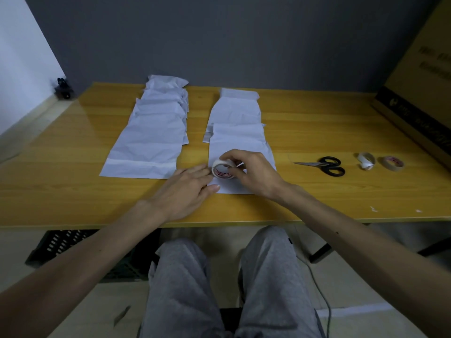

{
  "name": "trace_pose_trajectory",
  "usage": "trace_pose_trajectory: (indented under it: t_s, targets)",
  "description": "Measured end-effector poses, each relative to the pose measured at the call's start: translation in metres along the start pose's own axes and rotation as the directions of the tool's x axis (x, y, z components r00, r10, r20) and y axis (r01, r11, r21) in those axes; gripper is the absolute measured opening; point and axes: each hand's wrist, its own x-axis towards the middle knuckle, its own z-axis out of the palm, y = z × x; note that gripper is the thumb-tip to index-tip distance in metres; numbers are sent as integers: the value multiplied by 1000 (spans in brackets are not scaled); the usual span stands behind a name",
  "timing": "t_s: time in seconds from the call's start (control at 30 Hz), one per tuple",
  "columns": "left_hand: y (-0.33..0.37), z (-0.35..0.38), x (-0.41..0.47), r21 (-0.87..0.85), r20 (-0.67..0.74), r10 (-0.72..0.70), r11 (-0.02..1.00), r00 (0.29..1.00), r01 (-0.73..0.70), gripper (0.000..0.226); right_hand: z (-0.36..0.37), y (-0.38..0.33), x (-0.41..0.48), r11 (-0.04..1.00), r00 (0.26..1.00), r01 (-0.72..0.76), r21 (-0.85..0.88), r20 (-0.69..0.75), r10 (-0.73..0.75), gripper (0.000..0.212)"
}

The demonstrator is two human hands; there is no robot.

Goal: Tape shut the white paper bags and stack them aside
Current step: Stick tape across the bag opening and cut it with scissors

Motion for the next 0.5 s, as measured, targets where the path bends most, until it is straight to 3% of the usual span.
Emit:
trace_pose_trajectory:
  t_s: [0.23, 0.5]
  targets:
    - [7, 2, -4, -107, 13, -57, 993, 998, 58, 54, 3, -3, 1, 998, 998, -64, 5, -15, 64, 39]
    - [5, 5, -3, 22, 105, -37, 999, 994, 35, 69, 7, -1, -3, 998, 999, -20, 67, -38, 22, 23]
